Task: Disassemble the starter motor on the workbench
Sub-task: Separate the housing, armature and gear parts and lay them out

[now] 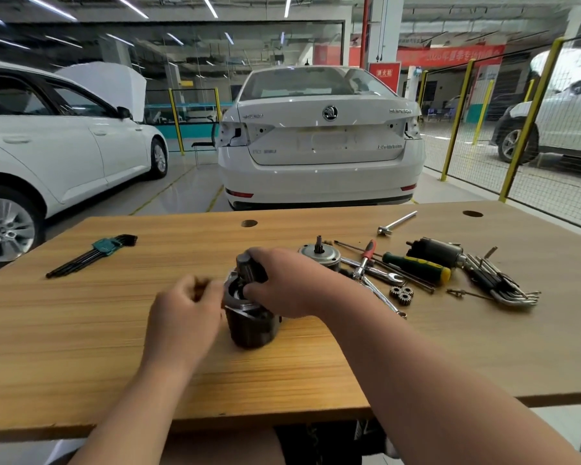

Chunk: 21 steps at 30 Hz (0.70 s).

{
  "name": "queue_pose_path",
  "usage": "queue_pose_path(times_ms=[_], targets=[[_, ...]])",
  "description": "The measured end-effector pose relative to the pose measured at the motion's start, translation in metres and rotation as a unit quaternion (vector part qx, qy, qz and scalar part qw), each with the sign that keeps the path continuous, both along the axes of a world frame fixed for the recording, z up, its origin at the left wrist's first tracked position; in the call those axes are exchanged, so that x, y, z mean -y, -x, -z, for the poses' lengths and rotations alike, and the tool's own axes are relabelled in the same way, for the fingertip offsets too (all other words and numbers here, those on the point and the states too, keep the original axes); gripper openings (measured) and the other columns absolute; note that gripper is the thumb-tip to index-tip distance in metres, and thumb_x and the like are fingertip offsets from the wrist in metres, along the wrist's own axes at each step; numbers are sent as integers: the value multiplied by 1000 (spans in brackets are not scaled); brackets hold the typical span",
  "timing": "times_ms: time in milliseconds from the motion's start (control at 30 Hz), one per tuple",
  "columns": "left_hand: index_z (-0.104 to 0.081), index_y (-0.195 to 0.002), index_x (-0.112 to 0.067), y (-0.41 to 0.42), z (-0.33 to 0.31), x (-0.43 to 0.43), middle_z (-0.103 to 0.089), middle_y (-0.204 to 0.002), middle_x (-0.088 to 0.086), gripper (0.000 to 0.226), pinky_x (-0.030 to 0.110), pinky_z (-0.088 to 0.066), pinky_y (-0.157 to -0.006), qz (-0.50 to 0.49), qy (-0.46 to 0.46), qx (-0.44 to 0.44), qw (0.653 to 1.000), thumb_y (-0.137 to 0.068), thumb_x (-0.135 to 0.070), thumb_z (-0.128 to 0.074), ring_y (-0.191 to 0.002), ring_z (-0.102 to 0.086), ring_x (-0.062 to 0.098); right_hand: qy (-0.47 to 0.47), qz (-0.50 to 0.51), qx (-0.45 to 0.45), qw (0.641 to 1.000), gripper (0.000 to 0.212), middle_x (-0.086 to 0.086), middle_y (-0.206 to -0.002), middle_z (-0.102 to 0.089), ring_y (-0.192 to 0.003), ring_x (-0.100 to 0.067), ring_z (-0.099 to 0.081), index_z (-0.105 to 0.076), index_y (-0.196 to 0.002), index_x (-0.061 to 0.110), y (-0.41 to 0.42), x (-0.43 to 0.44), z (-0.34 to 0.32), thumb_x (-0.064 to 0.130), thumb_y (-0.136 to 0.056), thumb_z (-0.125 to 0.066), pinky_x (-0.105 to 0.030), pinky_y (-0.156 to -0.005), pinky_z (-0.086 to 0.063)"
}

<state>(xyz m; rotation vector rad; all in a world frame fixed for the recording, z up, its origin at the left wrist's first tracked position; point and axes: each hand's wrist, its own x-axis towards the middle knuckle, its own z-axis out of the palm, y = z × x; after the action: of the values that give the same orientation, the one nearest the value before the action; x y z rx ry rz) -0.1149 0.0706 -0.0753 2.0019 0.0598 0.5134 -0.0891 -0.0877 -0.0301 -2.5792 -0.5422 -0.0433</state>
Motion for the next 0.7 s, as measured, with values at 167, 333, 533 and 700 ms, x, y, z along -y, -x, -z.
queue_pose_path(times_ms=[167,333,533,700], targets=[[-54,-119,-34,-37,0,12,-54,-116,-17,32,18,-38,-73,129,40,-30,990,-92,-51,-49,-101,-52,0,-153,-16,-54,987,55,-3,-125,-59,-114,-21,-57,-45,-144,23,9,16,3,9,-91,-49,-36,-93,-52],[-61,-108,-34,-28,16,12,-69,-94,-11,58,20,-44,-63,176,1,-70,982,-74,-76,-41,-82,-64,2,-92,113,96,985,48,5,-148,-43,-134,-18,-36,-39,-148,26,24,18,41,27,-100,-45,-33,-108,-34],[-62,-101,-28,-33,-8,10,-65,-96,-2,29,26,-51,-53,191,-40,-242,950,-84,-51,-62,-77,-62,15,-200,207,-74,955,42,-2,-117,-59,-101,-19,-58,-53,-129,16,22,13,39,39,-94,-51,-30,-72,-49],[-62,-105,-15,-39,-34,15,-58,-104,9,20,30,-54,-57,229,18,-380,896,-90,-29,-62,-83,-56,21,-210,196,-250,925,13,-5,-92,-59,-81,-17,-57,-57,-91,15,14,23,4,27,-94,-56,-28,-62,-50]])
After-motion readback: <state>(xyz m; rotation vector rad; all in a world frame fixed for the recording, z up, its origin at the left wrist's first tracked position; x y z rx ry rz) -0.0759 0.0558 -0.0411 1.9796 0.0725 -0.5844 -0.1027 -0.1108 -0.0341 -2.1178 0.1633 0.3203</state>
